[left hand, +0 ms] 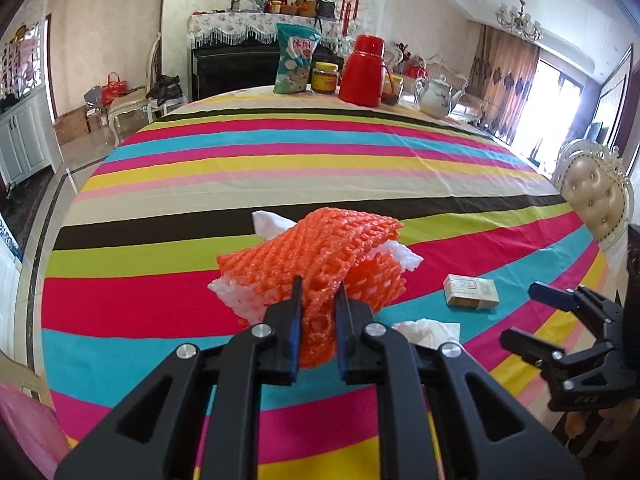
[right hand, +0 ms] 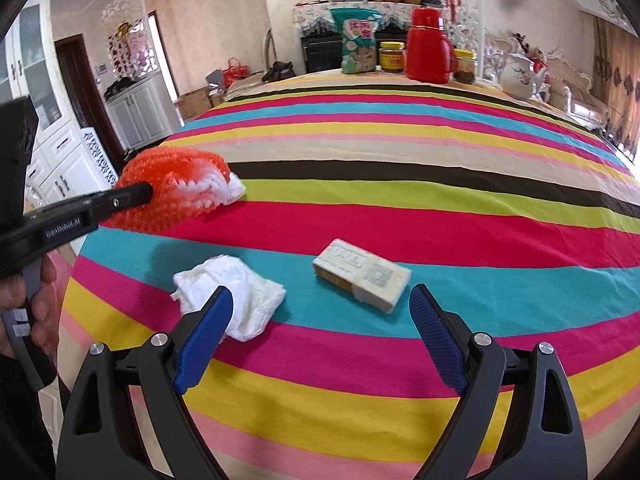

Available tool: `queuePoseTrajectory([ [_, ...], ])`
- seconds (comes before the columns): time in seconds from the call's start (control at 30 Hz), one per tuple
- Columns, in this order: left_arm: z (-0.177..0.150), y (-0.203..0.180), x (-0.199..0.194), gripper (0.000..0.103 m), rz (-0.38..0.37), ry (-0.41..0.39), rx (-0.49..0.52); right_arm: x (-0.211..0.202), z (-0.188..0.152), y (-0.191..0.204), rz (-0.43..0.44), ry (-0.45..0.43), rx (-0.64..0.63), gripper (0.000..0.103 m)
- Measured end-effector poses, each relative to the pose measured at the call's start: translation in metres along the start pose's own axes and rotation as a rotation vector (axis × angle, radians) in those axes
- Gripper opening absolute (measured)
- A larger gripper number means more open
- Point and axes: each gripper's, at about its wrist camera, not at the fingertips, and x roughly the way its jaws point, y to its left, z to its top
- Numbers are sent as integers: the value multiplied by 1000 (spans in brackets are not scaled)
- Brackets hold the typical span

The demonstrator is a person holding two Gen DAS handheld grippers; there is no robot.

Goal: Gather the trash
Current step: 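Grasp the crumpled white tissue with the right tool and lift it, then carry the foam net and tissue to the pink wastebasket while opening both tools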

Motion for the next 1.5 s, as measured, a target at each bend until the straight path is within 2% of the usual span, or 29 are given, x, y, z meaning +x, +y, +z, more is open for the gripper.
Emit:
queuePoseTrajectory([
  [0.1, -2, 3, -11, 13, -2, -14, -11, 2, 0, 9, 43, 0, -25, 85],
  [0.2, -7, 7, -24, 13, -2, -27, -17, 9, -2, 22, 31, 17, -74, 85],
  [0.57, -23, 27, -56, 13, -9, -58, -60, 30, 2, 59, 36, 92, -105, 84],
  [0.67, -27, 35, -65, 13, -6, -67, -72, 38, 4, 70, 37, 112, -123, 75],
  [0.73, -30, 40, -71, 13, -3, -73, -82, 46, 5, 76, 38, 133, -132, 59],
  [0.9, -40, 52, -83, 13, 4, -81, -105, 55, 5, 86, 35, 163, -149, 30],
  [0.93, -41, 54, -83, 13, 5, -82, -108, 55, 4, 87, 37, 161, -152, 27],
  [1.03, -46, 59, -89, 13, 6, -88, -120, 47, 4, 91, 44, 139, -154, 23],
  [1.5, -58, 82, -131, 13, 37, -156, -161, -16, 18, 114, 77, -13, -130, 23],
])
